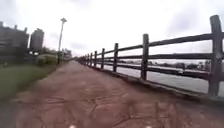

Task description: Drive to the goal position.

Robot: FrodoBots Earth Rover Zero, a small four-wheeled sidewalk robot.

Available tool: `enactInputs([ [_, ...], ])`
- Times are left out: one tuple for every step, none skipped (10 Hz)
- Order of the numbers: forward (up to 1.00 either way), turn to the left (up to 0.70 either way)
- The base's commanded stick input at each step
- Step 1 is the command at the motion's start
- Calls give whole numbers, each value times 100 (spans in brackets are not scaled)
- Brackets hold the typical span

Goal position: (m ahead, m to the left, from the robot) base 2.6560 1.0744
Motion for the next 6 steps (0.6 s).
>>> enactInputs([
  [100, 49],
  [100, 22],
  [100, 14],
  [100, 14],
  [100, 14],
  [100, 14],
])
